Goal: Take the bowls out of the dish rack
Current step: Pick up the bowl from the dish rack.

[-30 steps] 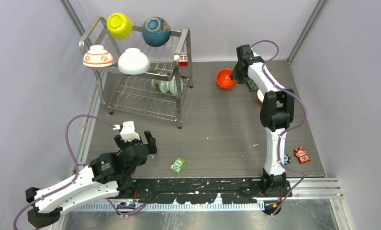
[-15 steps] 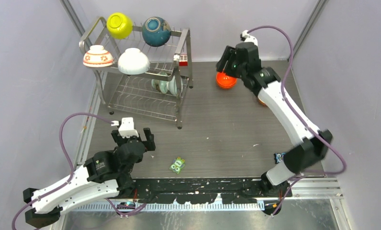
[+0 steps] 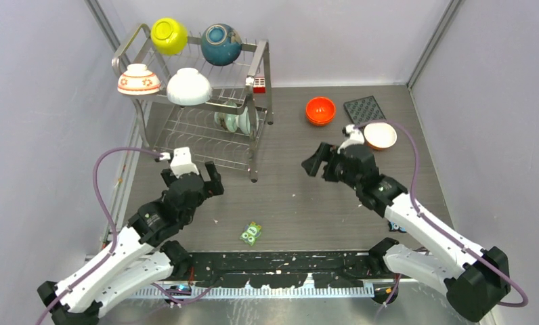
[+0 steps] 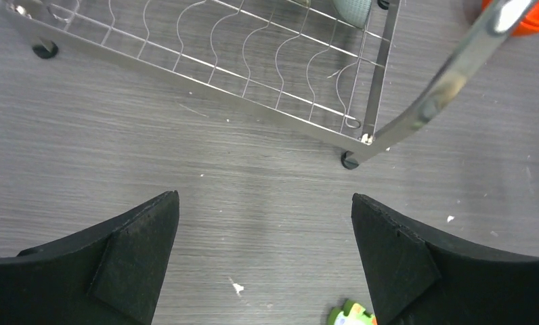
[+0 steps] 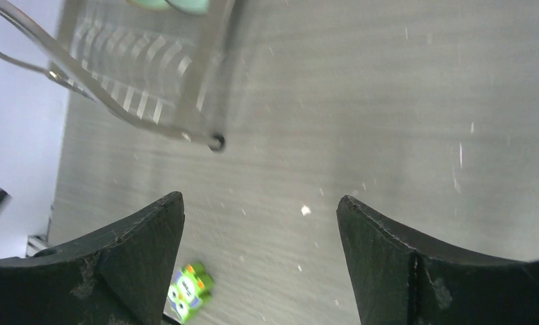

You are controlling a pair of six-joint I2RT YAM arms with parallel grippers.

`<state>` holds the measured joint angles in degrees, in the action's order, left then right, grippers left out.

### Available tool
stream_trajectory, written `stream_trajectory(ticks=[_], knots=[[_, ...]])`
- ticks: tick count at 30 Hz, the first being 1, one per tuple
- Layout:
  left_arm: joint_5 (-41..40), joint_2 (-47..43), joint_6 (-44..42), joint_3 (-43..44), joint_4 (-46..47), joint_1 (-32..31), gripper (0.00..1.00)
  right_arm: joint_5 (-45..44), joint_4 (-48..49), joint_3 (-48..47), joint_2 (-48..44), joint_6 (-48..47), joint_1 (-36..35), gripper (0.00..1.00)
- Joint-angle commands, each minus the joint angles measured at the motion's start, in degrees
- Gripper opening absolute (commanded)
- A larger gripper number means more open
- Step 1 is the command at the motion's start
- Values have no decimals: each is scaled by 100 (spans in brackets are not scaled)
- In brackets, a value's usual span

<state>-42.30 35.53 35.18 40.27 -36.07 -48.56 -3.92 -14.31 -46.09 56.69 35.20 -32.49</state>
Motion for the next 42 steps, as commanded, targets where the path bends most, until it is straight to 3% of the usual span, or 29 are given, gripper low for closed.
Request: stream_trajectory(ticks=[1,5,10,13,20,27,35,42], knots=[[1245,-48,478,-108,728,790,100,312,1226,1072,-675,835,6,87],[1484,-26,617,-169,816,1385,100,644,1355,1614,-870,1109,8,87],[2835,453,1205,-217,1192,2639,100,1137,1260,1695,-675,1024,8,87],[3294,541,1413,-212,1420,3049,100,1382,1264,1753,-644,1019,6,87],[2706,-191,1449,193,1030,3106,100,1371,994,2012,-1266,801,13,87],[2648,-819,1817,875,509,3102,100,1426,709,2020,-1392,613,6,86],[2335,-417,1759,1731,1100,3106,100,1499,767,1975,-1243,578,13,86],[2350,446,2225,1912,2603,3127,99,1514,691,1954,-1385,594,6,85]])
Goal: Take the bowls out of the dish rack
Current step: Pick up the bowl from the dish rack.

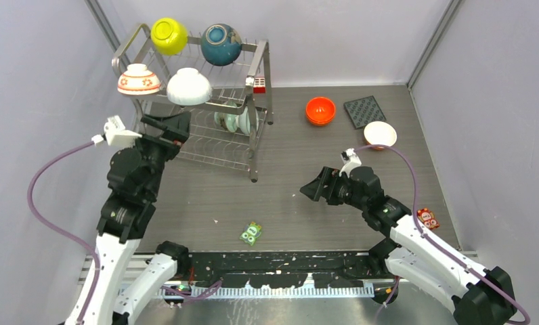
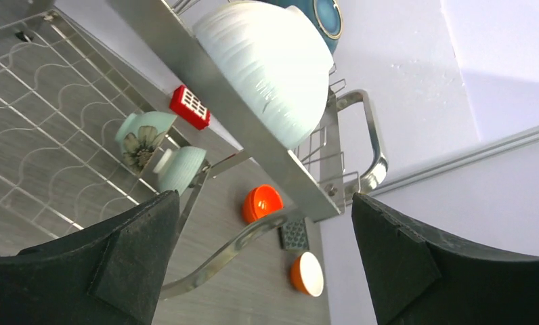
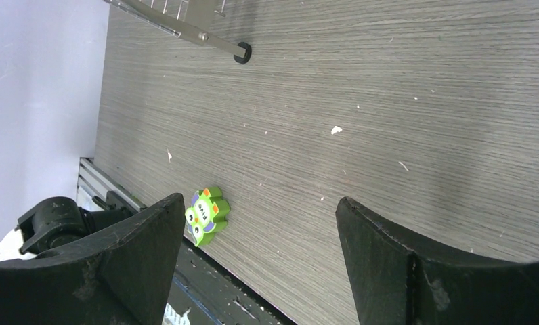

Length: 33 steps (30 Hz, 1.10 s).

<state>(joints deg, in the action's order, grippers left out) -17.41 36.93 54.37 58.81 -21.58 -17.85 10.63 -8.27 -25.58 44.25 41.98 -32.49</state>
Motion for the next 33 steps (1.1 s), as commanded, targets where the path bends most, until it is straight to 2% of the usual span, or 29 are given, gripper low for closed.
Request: stream_trajectory(ticks=[1,9,14,18,20,22,26,33], knots=[[-188,344,365,6,1443,80,99,47,46,-89,-199,-101,8,86],[-225,648,1062,170,2127,668,95,106,-120,-79,-408,-148,10,85],[-417,390,1345,12,2004,994,94,209,-69,-63,-423,-139,8,85],[-747,176,1221,132,1413,1161,95,275,0,3,-443,-104,6,85],[-448,192,1251,200,1375,1312,95,308,42,31,-431,-90,7,85],[186,325,1483,301,1224,1416,95,333,75,49,-411,-85,6,85],[1240,417,2086,-28,1540,1427,93,321,75,45,-444,-93,7,85],[1852,139,2247,-430,1681,1426,93,272,23,30,-480,-111,9,85]])
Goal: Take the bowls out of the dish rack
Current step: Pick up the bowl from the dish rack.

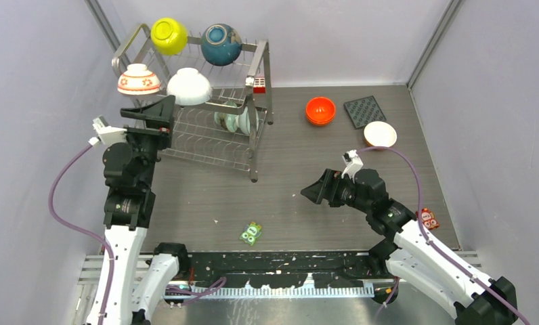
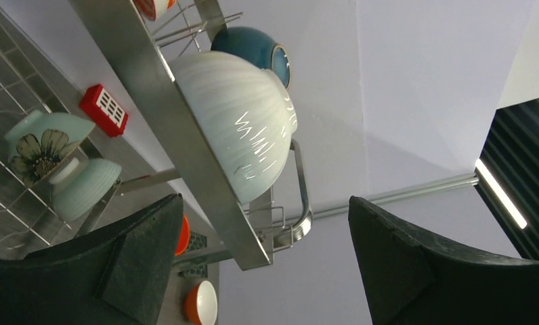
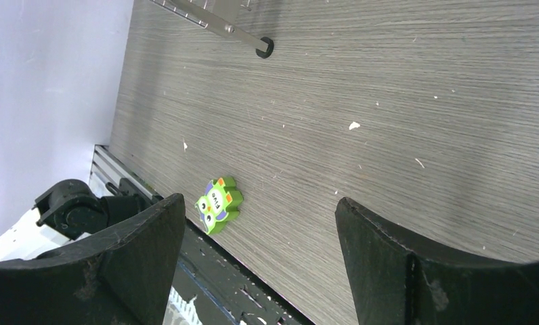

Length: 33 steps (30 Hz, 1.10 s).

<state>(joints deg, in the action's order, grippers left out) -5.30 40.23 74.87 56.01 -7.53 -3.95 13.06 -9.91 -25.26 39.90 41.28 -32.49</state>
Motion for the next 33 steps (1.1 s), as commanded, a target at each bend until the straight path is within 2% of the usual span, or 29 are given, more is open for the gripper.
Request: stream_trajectory(ticks=[1,9,16,22,33], knots=[[659,-259,201,-235,348,37,94,30,184,-24,-16,-45,6,85],[815,-524,291,-1125,1409,45,94,50,171,-121,136,-39,10,84],[1041,-192,495,-1886,3301,122,94,74,119,-137,166,-57,7,85],[1099,-25,467,-1947,3830,190,93,17,43,-120,125,-84,8,85],[1107,-67,412,-1932,3855,288,89,-5,74,-138,221,-85,7,85]])
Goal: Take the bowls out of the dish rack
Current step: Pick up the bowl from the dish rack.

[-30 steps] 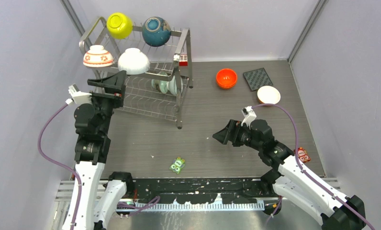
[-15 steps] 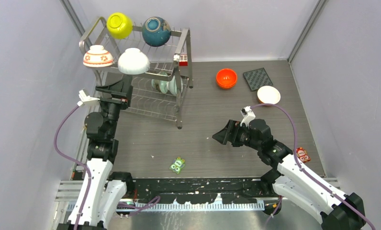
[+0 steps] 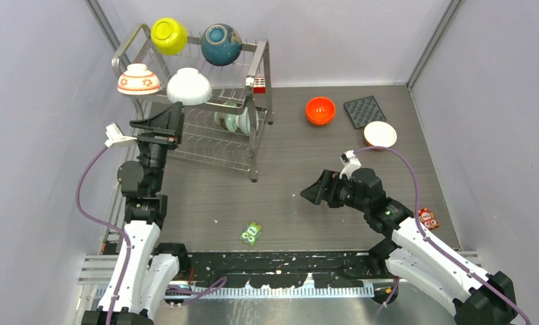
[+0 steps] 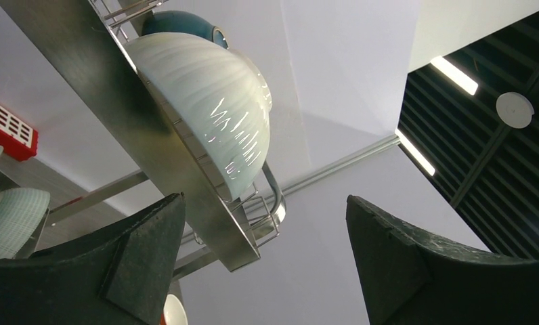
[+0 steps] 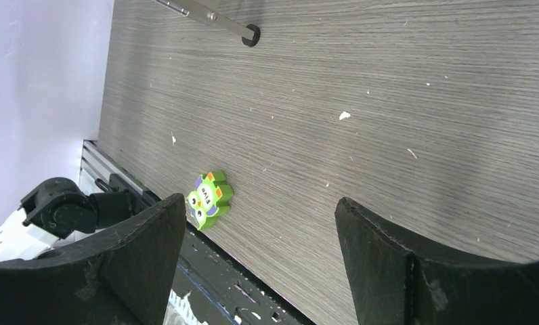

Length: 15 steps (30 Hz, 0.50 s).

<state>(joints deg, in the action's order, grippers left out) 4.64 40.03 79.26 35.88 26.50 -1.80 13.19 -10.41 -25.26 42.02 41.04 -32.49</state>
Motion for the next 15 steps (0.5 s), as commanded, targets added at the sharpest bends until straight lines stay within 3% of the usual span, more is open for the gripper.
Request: stream_trajectory(ticks=[1,15], knots=[[122,-22,-19,78,513,75,88,-18,122,-133,8,-61,8,84],[419,352,116,121,1012,153,84,-62,68,-162,26,-74,8,85]])
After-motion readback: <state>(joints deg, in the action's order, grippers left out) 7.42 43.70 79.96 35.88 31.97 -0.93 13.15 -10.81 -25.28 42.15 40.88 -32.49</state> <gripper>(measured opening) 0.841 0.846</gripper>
